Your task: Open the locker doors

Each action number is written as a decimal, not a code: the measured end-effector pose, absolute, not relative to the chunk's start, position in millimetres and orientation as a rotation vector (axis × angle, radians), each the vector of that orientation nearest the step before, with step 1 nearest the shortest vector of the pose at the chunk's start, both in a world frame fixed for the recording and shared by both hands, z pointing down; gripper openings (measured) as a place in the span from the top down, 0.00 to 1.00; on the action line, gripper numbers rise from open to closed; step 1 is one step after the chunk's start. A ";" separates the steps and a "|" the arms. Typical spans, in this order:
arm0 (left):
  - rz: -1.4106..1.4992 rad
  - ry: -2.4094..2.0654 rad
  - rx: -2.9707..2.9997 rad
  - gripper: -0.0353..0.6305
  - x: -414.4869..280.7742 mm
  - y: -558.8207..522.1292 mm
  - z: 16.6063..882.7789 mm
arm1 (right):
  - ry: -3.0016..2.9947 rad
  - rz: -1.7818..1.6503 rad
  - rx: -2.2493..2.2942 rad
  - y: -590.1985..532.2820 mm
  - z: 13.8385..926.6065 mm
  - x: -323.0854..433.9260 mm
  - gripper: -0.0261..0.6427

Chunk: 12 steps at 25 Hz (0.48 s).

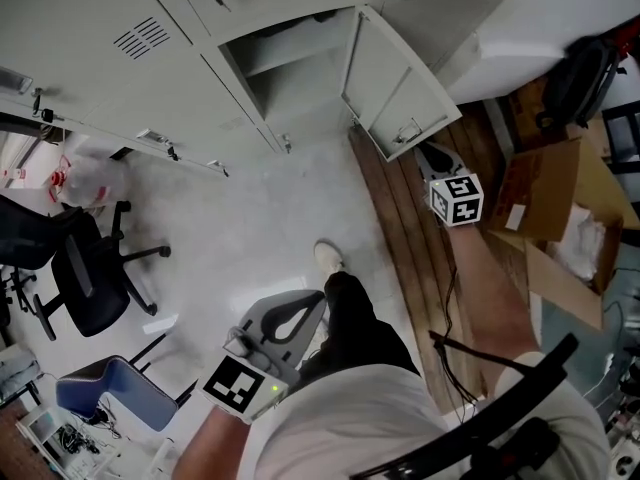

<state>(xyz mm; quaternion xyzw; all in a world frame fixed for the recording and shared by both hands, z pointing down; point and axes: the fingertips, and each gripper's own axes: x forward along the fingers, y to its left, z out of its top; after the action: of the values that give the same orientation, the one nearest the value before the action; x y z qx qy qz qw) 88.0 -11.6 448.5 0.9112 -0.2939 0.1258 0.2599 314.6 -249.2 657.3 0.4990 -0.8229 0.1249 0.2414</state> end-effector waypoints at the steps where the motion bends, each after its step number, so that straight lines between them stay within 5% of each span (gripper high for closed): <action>1: 0.342 -0.804 2.469 0.93 85.7 -12.1 447.7 | -2.244 0.342 1.377 -249.9 657.4 315.7 0.89; 12: 0.315 -0.873 2.468 0.93 61.1 8.9 437.3 | -2.163 0.392 1.481 -236.7 655.8 323.6 0.89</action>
<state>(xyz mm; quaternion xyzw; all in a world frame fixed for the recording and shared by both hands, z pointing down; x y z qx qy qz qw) 61.1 8.9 437.3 0.9063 -0.3207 0.1158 0.2496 323.6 -236.7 655.8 0.5421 -0.7915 0.1433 0.2431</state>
